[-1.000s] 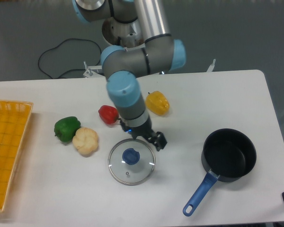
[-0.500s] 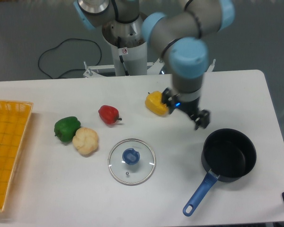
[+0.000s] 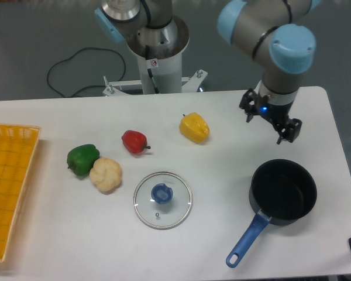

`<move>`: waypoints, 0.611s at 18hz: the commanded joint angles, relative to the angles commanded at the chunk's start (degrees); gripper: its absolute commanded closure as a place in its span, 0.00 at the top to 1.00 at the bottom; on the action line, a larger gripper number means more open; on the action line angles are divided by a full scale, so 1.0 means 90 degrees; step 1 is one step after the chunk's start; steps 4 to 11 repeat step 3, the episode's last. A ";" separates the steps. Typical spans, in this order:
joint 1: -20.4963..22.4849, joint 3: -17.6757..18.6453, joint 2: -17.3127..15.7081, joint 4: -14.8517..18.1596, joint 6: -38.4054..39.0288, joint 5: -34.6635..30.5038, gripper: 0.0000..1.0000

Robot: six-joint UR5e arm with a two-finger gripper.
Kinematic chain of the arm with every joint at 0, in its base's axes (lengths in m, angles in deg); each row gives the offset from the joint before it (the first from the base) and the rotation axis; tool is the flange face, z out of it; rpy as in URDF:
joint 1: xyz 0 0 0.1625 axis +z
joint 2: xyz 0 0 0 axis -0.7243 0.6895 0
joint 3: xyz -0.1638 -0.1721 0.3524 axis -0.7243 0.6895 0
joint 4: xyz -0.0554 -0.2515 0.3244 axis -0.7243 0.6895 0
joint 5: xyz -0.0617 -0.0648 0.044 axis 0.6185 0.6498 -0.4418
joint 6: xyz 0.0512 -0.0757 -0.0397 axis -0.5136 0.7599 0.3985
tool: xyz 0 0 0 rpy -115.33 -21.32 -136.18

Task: Place the lid on the table

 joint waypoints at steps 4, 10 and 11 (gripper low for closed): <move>0.0029 0.0000 0.0098 -0.0079 -0.0225 0.0010 1.00; 0.0029 0.0000 0.0098 -0.0079 -0.0225 0.0010 1.00; 0.0029 0.0000 0.0098 -0.0079 -0.0225 0.0010 1.00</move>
